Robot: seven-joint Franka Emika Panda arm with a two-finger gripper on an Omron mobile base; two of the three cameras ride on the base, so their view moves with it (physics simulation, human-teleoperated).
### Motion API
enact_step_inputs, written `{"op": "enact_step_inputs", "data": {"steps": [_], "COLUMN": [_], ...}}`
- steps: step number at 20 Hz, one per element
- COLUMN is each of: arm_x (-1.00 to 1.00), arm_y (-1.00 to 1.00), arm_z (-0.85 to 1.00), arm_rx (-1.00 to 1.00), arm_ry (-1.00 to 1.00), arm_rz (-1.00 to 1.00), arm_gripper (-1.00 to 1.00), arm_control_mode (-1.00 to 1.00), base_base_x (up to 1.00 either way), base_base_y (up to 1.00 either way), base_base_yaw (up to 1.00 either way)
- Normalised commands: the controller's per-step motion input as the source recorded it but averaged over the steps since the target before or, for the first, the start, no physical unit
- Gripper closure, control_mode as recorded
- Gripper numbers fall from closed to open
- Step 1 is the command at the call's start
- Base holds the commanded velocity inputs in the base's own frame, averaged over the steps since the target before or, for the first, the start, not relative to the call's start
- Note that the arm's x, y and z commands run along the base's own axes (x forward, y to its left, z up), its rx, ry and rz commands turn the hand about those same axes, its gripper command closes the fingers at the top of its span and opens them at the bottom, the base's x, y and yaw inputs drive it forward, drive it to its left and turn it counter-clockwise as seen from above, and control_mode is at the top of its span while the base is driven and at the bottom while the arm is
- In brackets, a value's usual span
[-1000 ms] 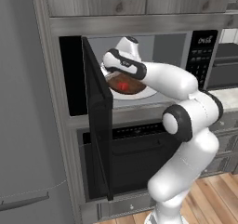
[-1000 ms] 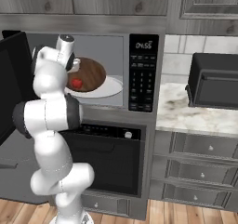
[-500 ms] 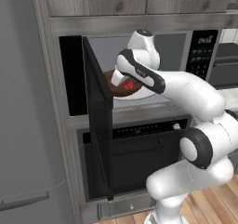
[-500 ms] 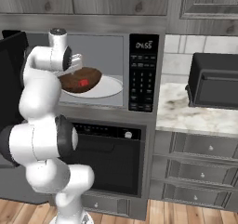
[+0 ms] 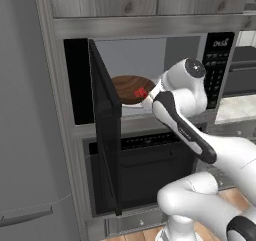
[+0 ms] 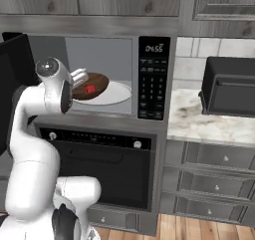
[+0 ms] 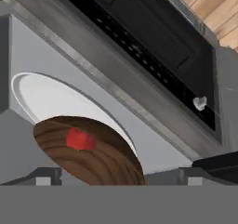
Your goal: Pick the bell pepper from the sink and place it in the bowl. Then pick the bowl and place it in the microwave. Then close the microwave door and press the start button.
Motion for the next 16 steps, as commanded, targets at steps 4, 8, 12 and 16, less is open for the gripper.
{"op": "enact_step_inputs", "data": {"steps": [4, 8, 12, 16], "arm_x": [-1.0, -1.0, -1.0, -1.0], "arm_y": [-0.09, 0.07, 0.22, 0.18], "arm_z": [0.9, 1.0, 1.0, 1.0], "arm_rx": [0.0, -0.08, -0.2, -0.25], "arm_ry": [-0.23, -0.05, -0.01, -0.04], "arm_rz": [0.03, 0.01, 0.03, 0.0], "arm_gripper": [-1.0, -1.0, -1.0, -1.0], "arm_control_mode": [-1.0, -1.0, -1.0, -1.0], "base_base_x": [0.0, 0.0, 0.0, 0.0], "base_base_y": [0.0, 0.0, 0.0, 0.0], "base_base_yaw": [0.0, 0.0, 0.0, 0.0]}}
